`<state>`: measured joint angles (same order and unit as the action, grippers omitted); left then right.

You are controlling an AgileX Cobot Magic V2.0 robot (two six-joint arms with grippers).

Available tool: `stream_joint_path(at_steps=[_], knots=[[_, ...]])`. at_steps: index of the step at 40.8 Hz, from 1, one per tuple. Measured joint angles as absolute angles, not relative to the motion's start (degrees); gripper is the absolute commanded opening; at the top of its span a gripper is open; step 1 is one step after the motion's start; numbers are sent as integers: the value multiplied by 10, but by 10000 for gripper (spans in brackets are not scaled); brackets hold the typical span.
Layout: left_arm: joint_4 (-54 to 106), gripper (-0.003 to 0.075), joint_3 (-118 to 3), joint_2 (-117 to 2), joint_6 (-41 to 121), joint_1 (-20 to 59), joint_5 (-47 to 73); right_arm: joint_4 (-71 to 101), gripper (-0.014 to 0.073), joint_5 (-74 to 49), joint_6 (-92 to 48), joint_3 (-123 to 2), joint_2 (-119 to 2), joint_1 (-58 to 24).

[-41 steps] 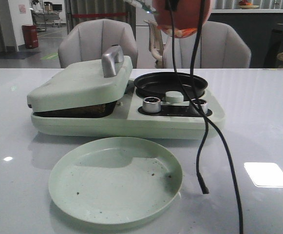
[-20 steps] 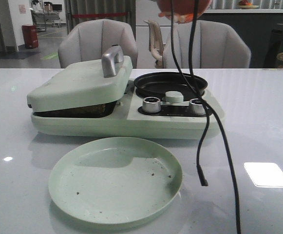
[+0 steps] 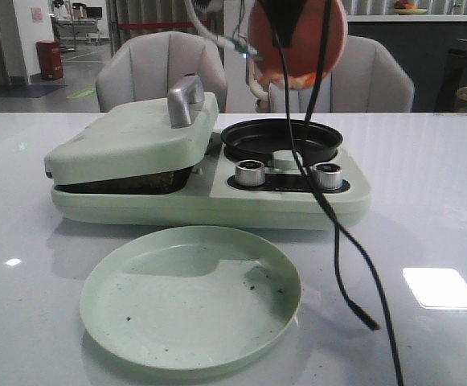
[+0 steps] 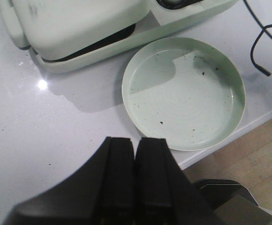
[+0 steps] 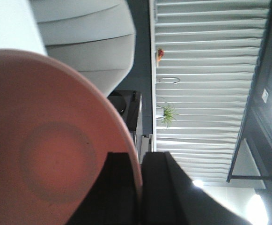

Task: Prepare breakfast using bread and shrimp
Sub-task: 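Tilt the pink bowl over the black frying pan to pour shrimp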

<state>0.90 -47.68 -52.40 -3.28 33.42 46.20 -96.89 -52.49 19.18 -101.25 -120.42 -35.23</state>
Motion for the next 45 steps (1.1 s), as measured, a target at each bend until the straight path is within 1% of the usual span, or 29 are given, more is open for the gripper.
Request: stream_joint_path(at_steps=[13,28,33,39,45], knots=[[9,100,-477,-524,-33,334,462,-975,45,-565,192,-1022,-1209,-352],[9,100,-477,-524,-33,334,462,-972,45,-572,192,-1064,-1191,-352],[9,100,-477,-524,-33,334,462,-939,43,-573,226,-1064,-1192,-352],[9,100,-477,-524,-33,334,462,-884,43,-605,259,-1064,-1179,-352],[9,100,-477,-524,-33,334,462,-744,43,-634,255,-1064,-1118,-339]])
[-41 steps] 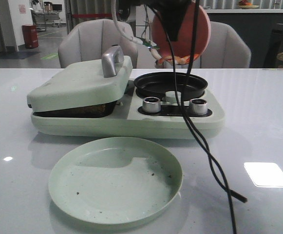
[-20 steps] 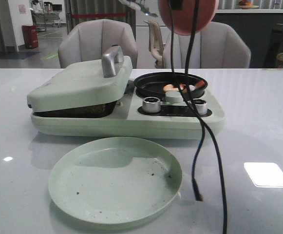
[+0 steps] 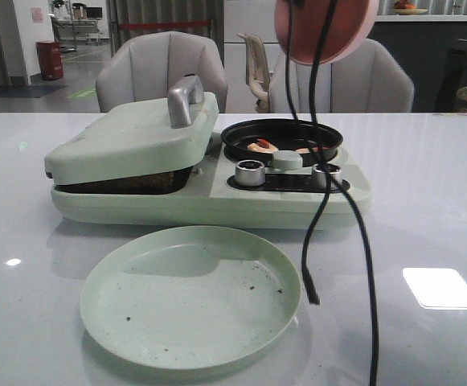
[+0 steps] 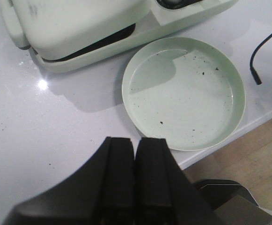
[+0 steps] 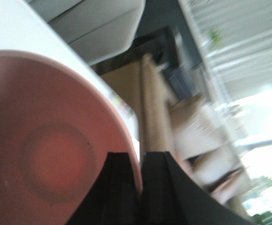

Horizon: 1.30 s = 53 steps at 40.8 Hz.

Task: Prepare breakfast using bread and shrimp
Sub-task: 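Tilt the pink bowl over the black frying pan to pour shrimp, then carry the empty pink bowl back and set it on the table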

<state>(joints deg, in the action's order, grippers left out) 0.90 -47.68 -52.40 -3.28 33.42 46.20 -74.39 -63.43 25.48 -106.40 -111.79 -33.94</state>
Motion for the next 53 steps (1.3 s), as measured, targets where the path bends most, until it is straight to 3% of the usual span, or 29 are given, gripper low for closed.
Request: stream_joint_path(at_steps=[7,20,28,38,42,49,53], knots=[[9,100,-477,-524,-33,334,462,-524,43,-649,197,-1025,-1010,-264],[9,100,-477,-524,-33,334,462,-118,43,-663,3,-852,-921,-16],[9,100,-477,-524,-33,334,462,-13,43,-566,-36,-711,-919,83],[9,100,-477,-524,-33,334,462,5,50,-410,-41,-568,-920,106],[9,100,-477,-524,-33,334,462,11,122,-367,-41,-543,-920,106],[9,100,-477,-524,-33,334,462,12,385,-342,-42,-537,-920,106],[9,100,-477,-524,-33,334,462,12,437,-337,-42,-536,-920,106]])
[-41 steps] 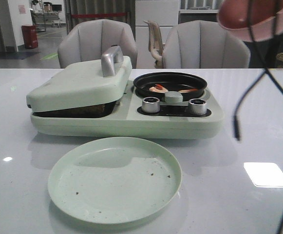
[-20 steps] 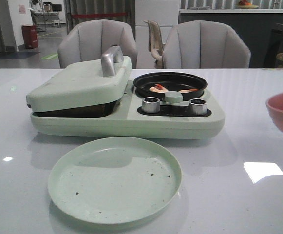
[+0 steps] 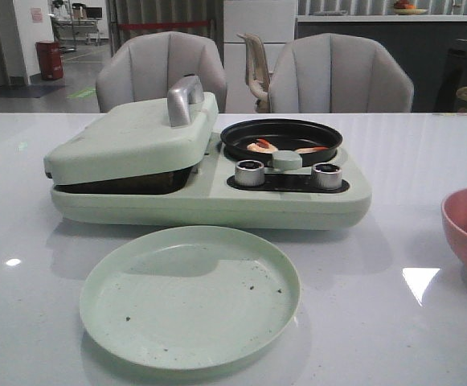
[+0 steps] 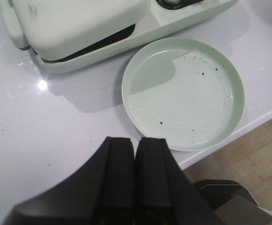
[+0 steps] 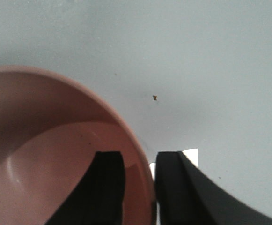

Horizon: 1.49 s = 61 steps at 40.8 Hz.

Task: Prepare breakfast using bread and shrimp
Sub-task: 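Carry the empty pink bowl back and set it on the table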

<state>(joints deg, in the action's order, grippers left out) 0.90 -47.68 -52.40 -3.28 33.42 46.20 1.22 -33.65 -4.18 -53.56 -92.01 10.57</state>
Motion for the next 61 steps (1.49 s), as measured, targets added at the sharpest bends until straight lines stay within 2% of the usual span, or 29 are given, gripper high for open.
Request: stream_joint_path(at_steps=[15,34,45,55,58,61], knots=[[9,100,-477,-524,-33,334,453,15,430,-344,-42,-557,-885,104],[9,100,-477,-524,-33,334,453,33,430,-470,-42,-560,-637,-23],[9,100,-477,-524,-33,334,453,33,430,-537,-42,-490,-503,-30],[9,100,-477,-524,-33,334,453,33,430,-545,-42,-430,-425,-30],[9,100,-477,-524,-33,334,453,32,395,-546,-42,-425,-422,-30],[9,100,-477,-524,-33,334,453,32,302,-547,-42,-423,-422,-30]])
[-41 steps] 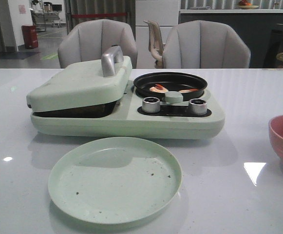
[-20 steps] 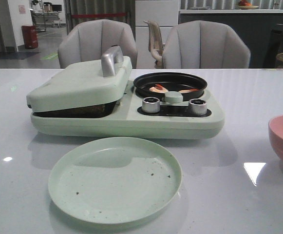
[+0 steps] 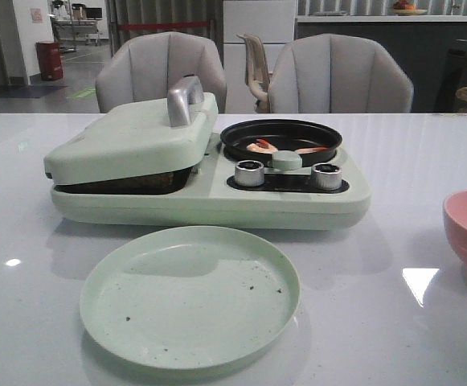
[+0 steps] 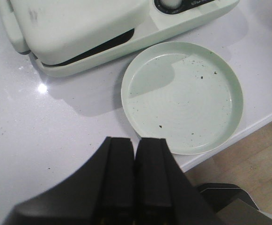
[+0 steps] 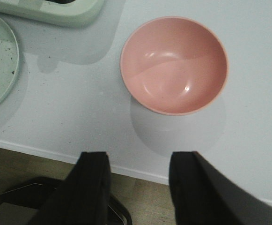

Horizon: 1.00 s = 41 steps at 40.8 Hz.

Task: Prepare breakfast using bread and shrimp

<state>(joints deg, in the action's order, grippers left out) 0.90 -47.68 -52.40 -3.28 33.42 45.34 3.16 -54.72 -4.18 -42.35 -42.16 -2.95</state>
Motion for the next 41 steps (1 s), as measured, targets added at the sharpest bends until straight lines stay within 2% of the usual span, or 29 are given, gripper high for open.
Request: stream_joint_path(at_steps=[6,8,21,41], knots=[[5,100,-477,-524,-33,334,453,32,77,-547,-42,-423,-422,-30],[0,100,-477,-524,-36,334,453,32,27,-547,-42,-423,-422,-30],[-61,100,-477,-524,-88,334,459,32,43,-547,-42,-423,-422,-30],[-63,100,-477,-524,-93,334,460,32,43,-547,-42,-423,-422,-30]])
